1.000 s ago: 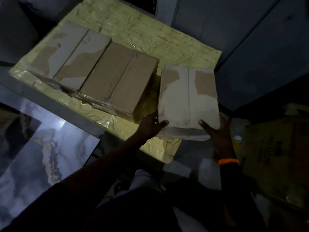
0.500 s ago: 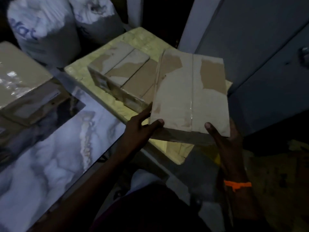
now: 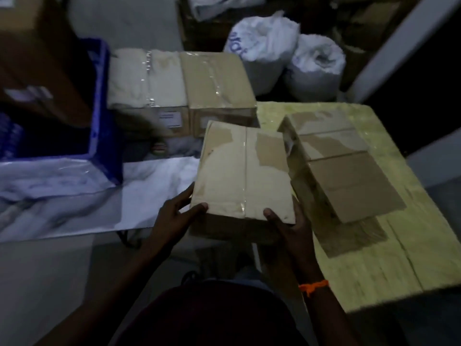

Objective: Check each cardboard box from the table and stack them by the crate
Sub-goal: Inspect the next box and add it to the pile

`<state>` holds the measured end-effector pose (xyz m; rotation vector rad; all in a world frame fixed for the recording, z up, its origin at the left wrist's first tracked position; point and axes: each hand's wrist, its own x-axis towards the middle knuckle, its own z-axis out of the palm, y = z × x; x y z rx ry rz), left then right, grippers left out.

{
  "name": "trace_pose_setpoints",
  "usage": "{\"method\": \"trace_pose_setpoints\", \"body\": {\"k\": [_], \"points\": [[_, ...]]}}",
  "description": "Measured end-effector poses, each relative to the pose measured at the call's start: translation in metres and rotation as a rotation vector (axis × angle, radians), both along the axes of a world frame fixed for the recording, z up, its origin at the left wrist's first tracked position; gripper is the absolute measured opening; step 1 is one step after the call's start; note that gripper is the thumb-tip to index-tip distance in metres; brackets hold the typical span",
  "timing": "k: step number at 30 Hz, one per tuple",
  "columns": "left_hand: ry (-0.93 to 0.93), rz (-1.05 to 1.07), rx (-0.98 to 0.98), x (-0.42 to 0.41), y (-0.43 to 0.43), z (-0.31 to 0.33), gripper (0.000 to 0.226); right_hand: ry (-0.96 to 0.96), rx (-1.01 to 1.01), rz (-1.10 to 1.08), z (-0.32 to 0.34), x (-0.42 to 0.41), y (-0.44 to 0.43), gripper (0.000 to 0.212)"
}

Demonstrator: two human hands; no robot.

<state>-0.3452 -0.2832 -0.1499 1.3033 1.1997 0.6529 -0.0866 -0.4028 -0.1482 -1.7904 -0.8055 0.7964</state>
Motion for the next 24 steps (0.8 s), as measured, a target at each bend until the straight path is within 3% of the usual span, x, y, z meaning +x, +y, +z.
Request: {"method": "trace_pose_setpoints", "body": {"k": [6, 11, 17, 24], "points": [[0.028, 0.208, -0.073, -0.02, -0.014, -0.022, 0.06, -0.05, -0.107, 0.259, -0.016, 0.0, 0.048, 0.079], [0.037, 0.258, -0.095, -0.006, -0.019, -0.033, 0.059, -0.056, -0.183, 0.329, -0.023, 0.024, 0.061, 0.074], [0.093, 0.365, -0.073, 0.004, -0.004, -0.034, 0.038, -0.065, -0.179, 0.321, -0.035, 0.052, 0.083, 0.059], [0.242, 0.272, 0.035, 0.021, 0.069, -0.017, 0.041, -0.08, -0.139, 0.389, -0.031, 0.061, 0.16, 0.063]]}}
